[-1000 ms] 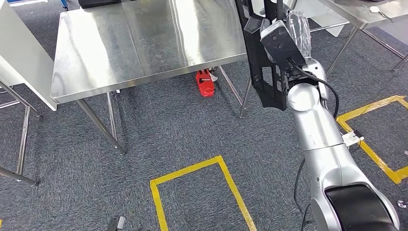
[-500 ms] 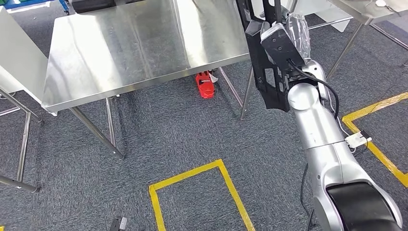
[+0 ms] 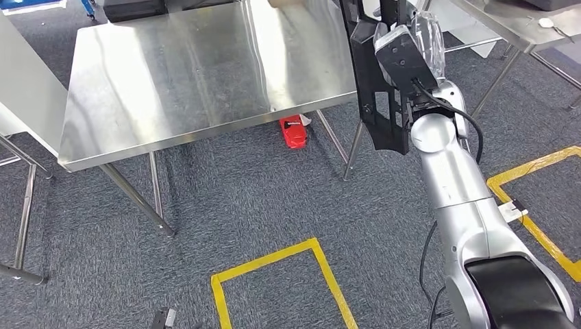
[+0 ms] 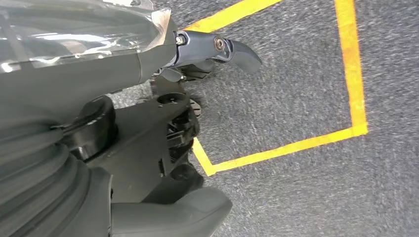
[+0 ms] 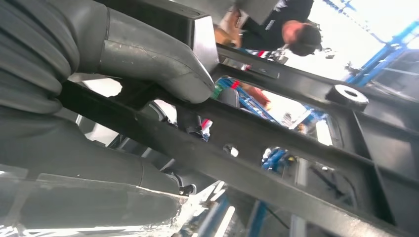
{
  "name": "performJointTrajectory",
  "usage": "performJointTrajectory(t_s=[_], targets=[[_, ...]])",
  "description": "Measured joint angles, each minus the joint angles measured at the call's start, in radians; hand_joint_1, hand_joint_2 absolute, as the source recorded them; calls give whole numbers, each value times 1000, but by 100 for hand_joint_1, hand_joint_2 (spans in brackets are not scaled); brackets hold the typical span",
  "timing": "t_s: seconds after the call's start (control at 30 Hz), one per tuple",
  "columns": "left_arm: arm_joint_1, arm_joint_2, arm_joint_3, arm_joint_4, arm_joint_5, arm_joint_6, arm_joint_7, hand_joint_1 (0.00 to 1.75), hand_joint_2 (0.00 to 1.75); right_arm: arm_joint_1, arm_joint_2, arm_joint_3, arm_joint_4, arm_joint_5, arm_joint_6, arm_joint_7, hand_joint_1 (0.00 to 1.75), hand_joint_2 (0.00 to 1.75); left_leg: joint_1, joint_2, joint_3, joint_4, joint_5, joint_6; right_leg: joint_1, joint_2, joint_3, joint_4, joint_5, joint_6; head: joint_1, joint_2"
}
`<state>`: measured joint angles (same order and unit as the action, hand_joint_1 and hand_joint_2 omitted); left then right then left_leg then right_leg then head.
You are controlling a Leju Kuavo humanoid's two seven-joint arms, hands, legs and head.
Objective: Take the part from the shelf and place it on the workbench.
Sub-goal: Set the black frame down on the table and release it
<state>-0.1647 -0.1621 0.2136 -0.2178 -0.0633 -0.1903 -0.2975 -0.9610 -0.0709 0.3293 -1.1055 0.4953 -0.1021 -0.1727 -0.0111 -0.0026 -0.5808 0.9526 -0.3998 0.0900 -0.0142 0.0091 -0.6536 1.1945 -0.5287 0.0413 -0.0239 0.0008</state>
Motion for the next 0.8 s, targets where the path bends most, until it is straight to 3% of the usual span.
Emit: performJointTrajectory(t_s=[0.07, 0.1, 0.17, 0.2, 0.27, 0.33, 0.4, 0.47, 0.5, 0.53, 0.57, 0.6, 0.63, 0.7, 0.77, 0.8], targets=[[3, -2, 0, 0, 0, 0, 0, 0, 175, 4, -5, 0, 3, 1, -2, 8, 175, 175, 1, -4, 9, 1, -11, -5, -4, 0, -62, 68, -15, 10, 1, 0], [5, -3, 0, 0, 0, 0, 0, 0, 175, 5, -7, -1, 5, 1, -3, 12, 175, 175, 2, -6, 17, 2, -18, -9, -8, -1, -68, 48, 3, 19, 2, 0], [7, -3, 0, 0, 0, 0, 0, 0, 175, 5, -11, -2, 6, 2, -6, 18, 175, 175, 5, -7, 32, 9, -36, -22, -17, -5, -36, -76, 84, 44, 2, 0], [7, -3, 0, 0, 0, 0, 0, 0, 175, 3, -13, -4, 6, 2, -8, 20, 175, 175, 6, -8, 37, 16, -47, -30, -18, -9, -16, -141, 115, 47, 3, 0], [7, -2, 0, 0, 0, 0, 1, 0, 175, -1, -18, -7, 8, 5, -11, 28, 175, 175, 3, -7, 39, 27, -66, -43, -15, -12, 11, -204, 141, 27, 4, 0], [8, -2, 0, 0, -1, 0, 2, 0, 175, -7, -22, -10, 9, 14, -14, 40, 175, 175, 2, -6, 39, 33, -77, -51, -15, -8, 18, -201, 135, -3, 1, 0], [7, 0, 0, 0, -3, 0, 2, 0, 175, -18, -27, -14, 10, 28, -15, 52, 175, 175, 5, -4, 28, 65, -91, -61, -21, -5, 26, -200, 131, -17, -2, 0], [6, 1, 0, -1, -4, 0, 2, 0, 175, -33, -29, -16, 12, 39, -14, 58, 175, 175, 10, -2, -31, 168, -127, -76, -22, -2, 36, -200, 124, -28, -3, 0], [6, 1, 0, -1, -4, 0, 2, 0, 175, -37, -30, -17, 14, 43, -14, 59, 175, 175, 13, -1, -77, 240, -153, -82, -22, -2, 40, -200, 119, -32, -3, 0], [7, 1, 0, -1, -4, 0, 3, 0, 175, -39, -31, -17, 17, 45, -13, 61, 175, 175, 16, 0, -121, 299, -172, -85, -21, 0, 46, -200, 113, -35, -3, 0], [8, 1, 0, -1, -4, 0, 3, 0, 175, -39, -31, -17, 20, 46, -13, 63, 175, 175, 18, 0, -151, 327, -173, -85, -19, 1, 53, -200, 107, -35, -3, 0], [8, 1, 0, -1, -5, 0, 3, 0, 175, -39, -32, -17, 23, 47, -13, 65, 175, 175, 19, 0, -167, 324, -154, -83, -18, 2, 62, -200, 99, -34, -3, 0], [8, 1, 0, -1, -5, 0, 3, 0, 175, -39, -32, -17, 25, 47, -13, 66, 175, 175, 18, 0, -159, 278, -111, -77, -16, 3, 72, -200, 92, -33, -3, 0], [8, 2, 0, -1, -5, 0, 3, 0, 175, -41, -33, -18, 26, 47, -13, 67, 175, 175, 11, -1, -112, 137, -10, -55, -12, 4, 94, -202, 77, -30, -2, 0], [7, 5, 0, -1, -5, 0, 3, 0, 175, -46, -33, -18, 28, 48, -13, 67, 175, 175, 1, -1, -75, 50, 22, -32, -10, 5, 107, -209, 67, -24, -2, 0], [7, 6, 0, -1, -5, 0, 3, 0, 175, -48, -34, -18, 29, 49, -13, 68, 175, 175, -2, -1, -67, 36, 15, -25, -8, 5, 112, -207, 68, -17, -1, 0]])
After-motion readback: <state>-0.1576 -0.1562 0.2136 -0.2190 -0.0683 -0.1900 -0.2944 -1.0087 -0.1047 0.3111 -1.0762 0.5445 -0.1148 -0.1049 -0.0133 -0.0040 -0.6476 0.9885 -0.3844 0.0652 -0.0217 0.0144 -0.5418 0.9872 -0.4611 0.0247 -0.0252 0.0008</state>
